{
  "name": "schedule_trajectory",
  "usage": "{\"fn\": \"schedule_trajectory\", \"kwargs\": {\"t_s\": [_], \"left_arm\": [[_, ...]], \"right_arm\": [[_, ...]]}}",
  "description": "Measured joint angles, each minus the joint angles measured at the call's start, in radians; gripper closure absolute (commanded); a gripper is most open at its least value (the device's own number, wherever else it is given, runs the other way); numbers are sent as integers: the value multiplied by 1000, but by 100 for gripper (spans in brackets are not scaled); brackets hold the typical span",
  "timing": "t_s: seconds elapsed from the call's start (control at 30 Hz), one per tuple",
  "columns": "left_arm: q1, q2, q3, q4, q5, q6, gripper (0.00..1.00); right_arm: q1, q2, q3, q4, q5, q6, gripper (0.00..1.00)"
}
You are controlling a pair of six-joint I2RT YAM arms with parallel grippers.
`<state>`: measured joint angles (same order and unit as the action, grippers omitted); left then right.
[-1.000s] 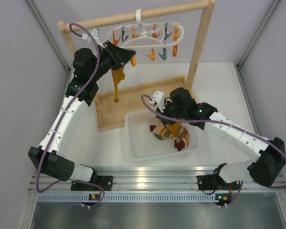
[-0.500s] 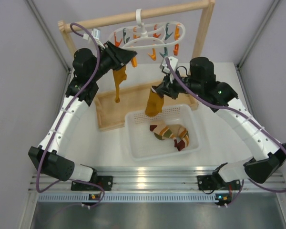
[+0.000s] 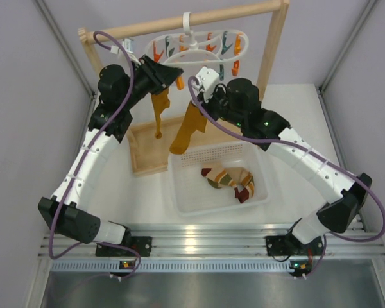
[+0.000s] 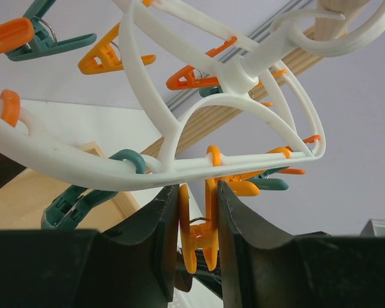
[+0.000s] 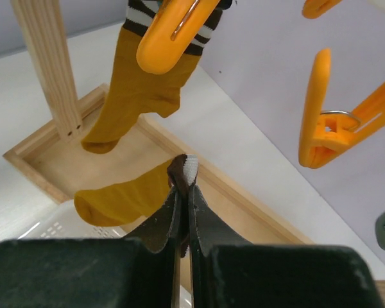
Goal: Clip the socks to the hanger
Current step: Clamp the sock onto the hanger.
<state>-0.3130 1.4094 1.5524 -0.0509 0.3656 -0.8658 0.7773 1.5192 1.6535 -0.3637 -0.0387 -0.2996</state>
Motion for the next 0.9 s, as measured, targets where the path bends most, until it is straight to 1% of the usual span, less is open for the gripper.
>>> {"fn": "schedule_trajectory", "kwargs": {"t_s": [0.13,0.33,0.43,0.6,0.9], "left_arm": [[-4,0,14,-24,-32,8,100],[-35,2,56,-96,-114,49,100],[-45,5,70,-121,-153,53,100],[-78,11,98,-165,-231,56,100],[-149,42,143,-218,-394,72,100]], "right_arm": [[46,-13,-52,106,129,-17,100],[74,-13,-90,190,257,-34,100],[80,-13,-89,244,284,-29,100],[88,-1,-86,288,303,-12,100],[124,60,-60,297,359,-11,100]]}}
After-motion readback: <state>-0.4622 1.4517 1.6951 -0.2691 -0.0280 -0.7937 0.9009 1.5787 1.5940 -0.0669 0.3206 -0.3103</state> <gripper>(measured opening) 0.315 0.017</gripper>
